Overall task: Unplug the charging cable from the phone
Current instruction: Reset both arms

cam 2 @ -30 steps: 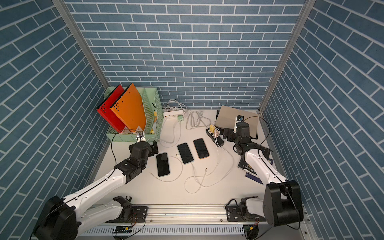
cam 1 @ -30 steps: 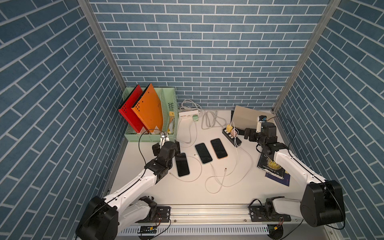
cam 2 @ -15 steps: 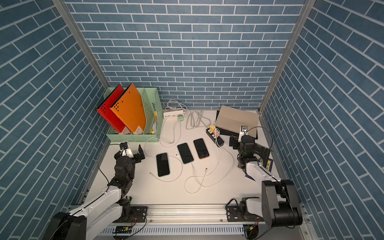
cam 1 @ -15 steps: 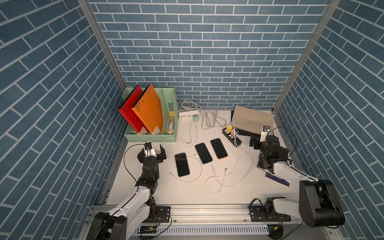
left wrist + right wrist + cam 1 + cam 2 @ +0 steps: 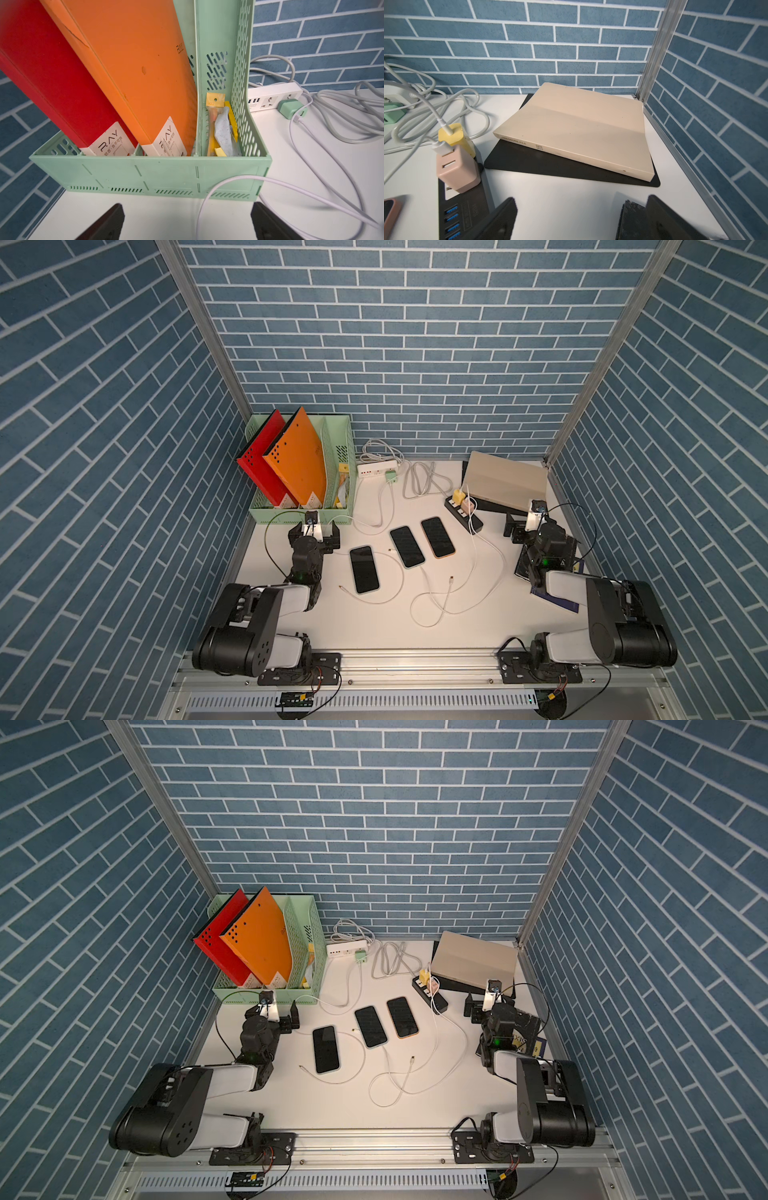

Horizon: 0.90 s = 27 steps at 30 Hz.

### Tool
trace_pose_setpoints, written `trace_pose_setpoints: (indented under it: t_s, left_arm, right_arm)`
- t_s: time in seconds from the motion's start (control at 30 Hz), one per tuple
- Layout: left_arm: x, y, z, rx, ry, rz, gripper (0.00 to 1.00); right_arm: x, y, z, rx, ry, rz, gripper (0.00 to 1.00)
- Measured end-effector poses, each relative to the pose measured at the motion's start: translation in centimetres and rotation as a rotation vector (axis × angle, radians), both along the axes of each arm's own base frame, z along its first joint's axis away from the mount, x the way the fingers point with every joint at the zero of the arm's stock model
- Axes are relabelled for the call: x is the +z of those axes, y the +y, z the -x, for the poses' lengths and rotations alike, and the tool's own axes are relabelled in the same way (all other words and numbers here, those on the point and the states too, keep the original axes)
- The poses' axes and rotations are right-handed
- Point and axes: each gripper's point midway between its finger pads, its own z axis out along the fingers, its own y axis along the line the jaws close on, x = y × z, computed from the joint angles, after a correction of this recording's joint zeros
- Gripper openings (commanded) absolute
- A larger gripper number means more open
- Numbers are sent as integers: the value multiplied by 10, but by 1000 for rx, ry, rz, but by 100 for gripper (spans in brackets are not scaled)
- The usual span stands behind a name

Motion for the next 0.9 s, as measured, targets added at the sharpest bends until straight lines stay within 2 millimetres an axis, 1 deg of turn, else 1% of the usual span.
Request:
trace_pose_setpoints:
  t_s: [0.13, 0.23, 0.27, 0.33, 0.4, 0.53, 0.63, 0.9]
  left_arm:
    - [5, 3, 7, -13, -59, 7, 100]
    - [-3, 5, 12, -23, -67, 9, 100]
    - [-7, 4, 13, -31, -58, 8, 100]
    - [-9, 3, 14, -42, -59, 10, 100]
    - [-5, 2, 13, -50, -72, 12, 100]
    - [2, 2, 7, -52, -94, 15, 100]
    - [3, 3, 7, -50, -96, 16, 100]
    - [5, 15, 0, 26, -95, 45, 100]
  right_arm:
    - [-18, 5, 11, 30, 10, -1, 99]
    - [-23, 7, 11, 43, 9, -2, 100]
    - [-22, 8, 10, 46, 3, -2, 100]
    - [-18, 8, 10, 51, -21, -3, 100]
    - [-15, 9, 12, 52, -47, -3, 100]
    - [-18, 9, 16, 54, -53, -4, 99]
    - [-13, 9, 16, 56, -73, -4, 99]
    - [-9, 10, 15, 58, -93, -4, 100]
